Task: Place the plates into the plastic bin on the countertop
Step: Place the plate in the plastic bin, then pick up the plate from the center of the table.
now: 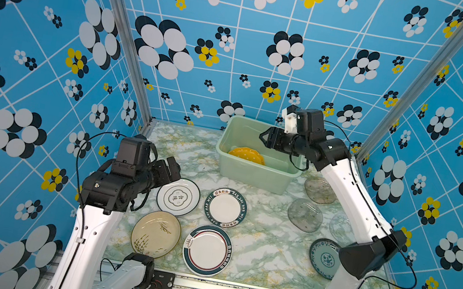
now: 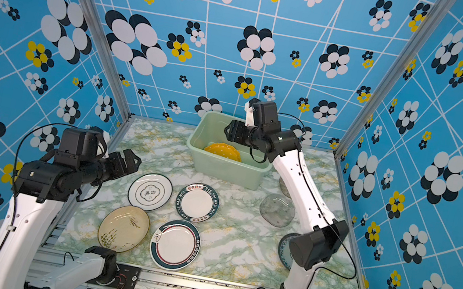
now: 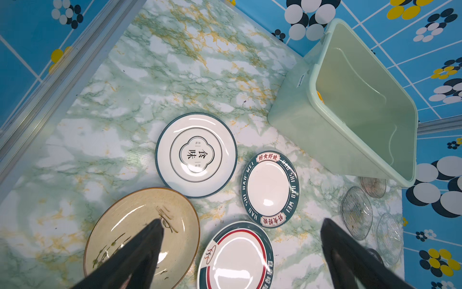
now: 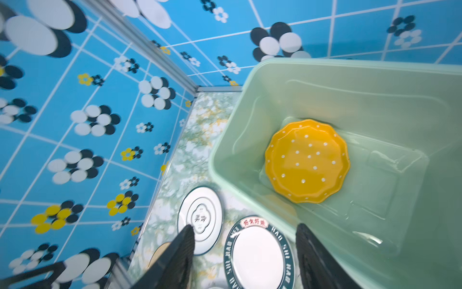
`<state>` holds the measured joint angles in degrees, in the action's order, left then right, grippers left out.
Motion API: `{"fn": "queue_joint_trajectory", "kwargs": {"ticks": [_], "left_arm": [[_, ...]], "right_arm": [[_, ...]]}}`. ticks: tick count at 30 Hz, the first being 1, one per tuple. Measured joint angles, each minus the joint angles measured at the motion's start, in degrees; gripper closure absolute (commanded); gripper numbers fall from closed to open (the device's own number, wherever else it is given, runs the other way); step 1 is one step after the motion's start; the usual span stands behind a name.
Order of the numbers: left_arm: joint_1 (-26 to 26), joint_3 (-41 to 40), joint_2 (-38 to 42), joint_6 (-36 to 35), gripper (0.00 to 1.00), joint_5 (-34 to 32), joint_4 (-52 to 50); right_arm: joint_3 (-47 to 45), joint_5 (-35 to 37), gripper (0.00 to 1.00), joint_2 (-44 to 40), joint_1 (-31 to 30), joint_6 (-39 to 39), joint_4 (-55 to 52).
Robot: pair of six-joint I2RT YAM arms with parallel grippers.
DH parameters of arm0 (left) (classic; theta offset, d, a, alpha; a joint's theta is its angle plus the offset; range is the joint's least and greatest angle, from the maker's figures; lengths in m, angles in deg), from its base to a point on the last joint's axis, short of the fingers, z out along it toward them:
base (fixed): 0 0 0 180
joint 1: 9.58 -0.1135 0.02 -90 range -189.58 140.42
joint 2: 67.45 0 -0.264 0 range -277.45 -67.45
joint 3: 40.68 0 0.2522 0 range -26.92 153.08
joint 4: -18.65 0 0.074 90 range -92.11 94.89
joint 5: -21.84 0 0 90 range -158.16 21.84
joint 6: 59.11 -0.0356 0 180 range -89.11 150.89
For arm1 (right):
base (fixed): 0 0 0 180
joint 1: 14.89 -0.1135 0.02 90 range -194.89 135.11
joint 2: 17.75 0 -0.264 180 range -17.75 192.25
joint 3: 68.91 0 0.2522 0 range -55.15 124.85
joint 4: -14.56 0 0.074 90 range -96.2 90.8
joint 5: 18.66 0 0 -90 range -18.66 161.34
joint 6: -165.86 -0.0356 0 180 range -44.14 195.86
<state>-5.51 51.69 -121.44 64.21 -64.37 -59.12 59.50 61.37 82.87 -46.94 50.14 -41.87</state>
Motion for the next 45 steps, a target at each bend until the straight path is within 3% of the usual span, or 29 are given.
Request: {"fn": "queue_joint_trajectory", "kwargs": {"ticks": [3,8,15,21,27,36,45], "left_arm": [[0.0,0.0,2.6,1.2,0.01,-0.5,-4.0],[0.0,-1.2,4.0,2.5,0.00,-1.7,-11.1],[0.0,-7.0,2.3,2.7,0.01,-1.2,-15.3],[0.0,-9.2,2.3,3.2,0.01,1.6,-14.7],[3.3,-12.4,1.8,4.0,0.00,5.9,-11.1],[15.7,-14.5,-2.6,7.5,0.00,6.1,-3.5],[17.7,-16.4,-5.7,9.1,0.01,6.6,4.2]], "right_arm": [[-9.2,-0.5,0.35,-5.6,-6.2,0.0,1.5],[-22.2,-1.4,0.34,-6.0,-16.4,0.3,3.9],[-28.4,-2.3,0.35,-1.2,-24.0,3.1,8.0],[-32.6,2.8,0.35,0.9,-24.3,4.1,10.1],[-45.4,4.9,0.34,-4.5,-23.2,1.7,12.1],[-63.4,0.8,0.37,-14.1,-16.0,-13.5,24.9],[-73.3,-1.3,0.39,-15.0,-12.4,-32.1,44.9]]}}
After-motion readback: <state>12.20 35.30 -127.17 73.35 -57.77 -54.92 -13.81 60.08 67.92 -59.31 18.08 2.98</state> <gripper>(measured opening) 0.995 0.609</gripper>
